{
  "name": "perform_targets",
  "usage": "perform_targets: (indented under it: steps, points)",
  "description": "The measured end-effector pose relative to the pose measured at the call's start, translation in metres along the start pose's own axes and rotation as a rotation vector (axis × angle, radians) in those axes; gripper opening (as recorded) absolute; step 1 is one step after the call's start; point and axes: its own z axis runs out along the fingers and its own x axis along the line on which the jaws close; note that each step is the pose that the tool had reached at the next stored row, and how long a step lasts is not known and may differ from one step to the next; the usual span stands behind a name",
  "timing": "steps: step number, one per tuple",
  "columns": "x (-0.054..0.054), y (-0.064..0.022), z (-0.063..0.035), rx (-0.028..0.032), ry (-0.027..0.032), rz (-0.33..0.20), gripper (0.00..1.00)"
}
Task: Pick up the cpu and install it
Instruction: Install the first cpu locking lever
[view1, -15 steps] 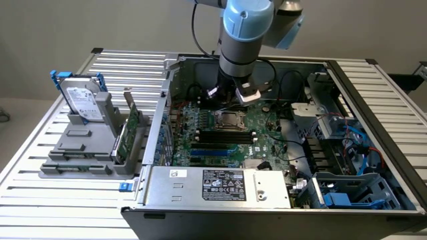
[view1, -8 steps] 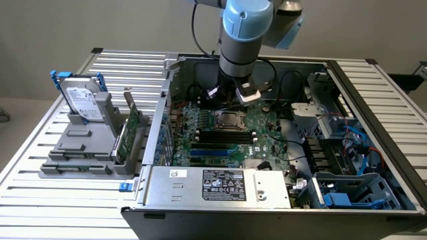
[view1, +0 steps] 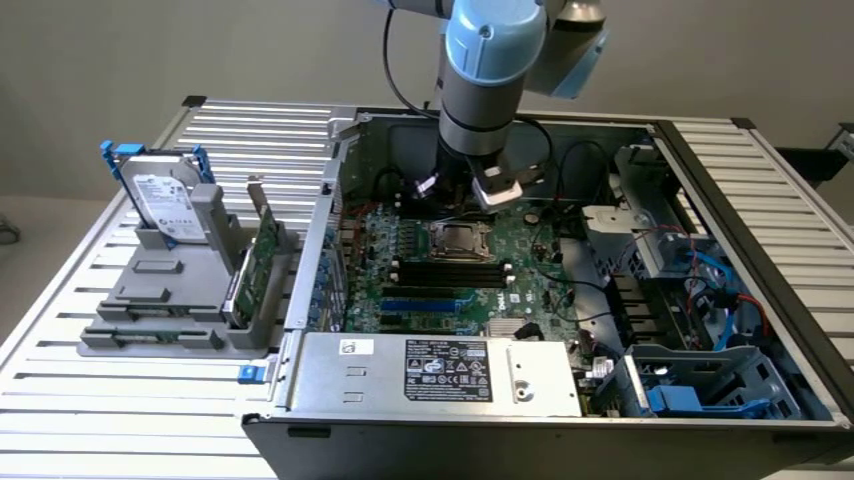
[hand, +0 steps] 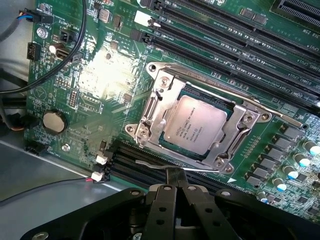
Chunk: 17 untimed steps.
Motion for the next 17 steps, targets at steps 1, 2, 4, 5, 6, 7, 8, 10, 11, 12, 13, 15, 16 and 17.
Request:
perform_targets:
  steps: [1, 2, 4, 5, 6, 7, 8, 10, 11, 12, 13, 15, 16, 17]
  points:
    - [0.0000, 0.0001, 0.0002, -0.0001, 0.0003, 0.000, 0.11]
    - [0.0001, 0.0002, 0.0003, -0.0003, 0.0005, 0.000, 0.11]
    - [0.0001, 0.0003, 0.0007, -0.0003, 0.0008, 0.000, 0.11]
    - [0.0002, 0.0004, 0.0008, -0.0004, 0.0008, 0.000, 0.11]
    - [0.0003, 0.0005, 0.0010, -0.0004, 0.0008, 0.000, 0.11]
    - [0.0005, 0.0006, 0.0011, -0.0005, 0.0009, 0.000, 0.11]
    - [0.0008, 0.0008, 0.0013, -0.0004, 0.0009, 0.000, 0.11]
    - [0.0013, 0.0011, 0.0015, -0.0004, 0.0010, 0.000, 0.11]
    - [0.0015, 0.0012, 0.0017, -0.0005, 0.0011, 0.000, 0.11]
    - [0.0017, 0.0013, 0.0018, -0.0005, 0.0012, 0.001, 0.11]
    - [0.0019, 0.0015, 0.0020, -0.0005, 0.0012, 0.001, 0.11]
    - [0.0022, 0.0017, 0.0023, -0.0006, 0.0014, 0.001, 0.11]
    - [0.0024, 0.0019, 0.0025, -0.0006, 0.0015, 0.002, 0.11]
    - [0.0025, 0.0020, 0.0027, -0.0006, 0.0015, 0.002, 0.11]
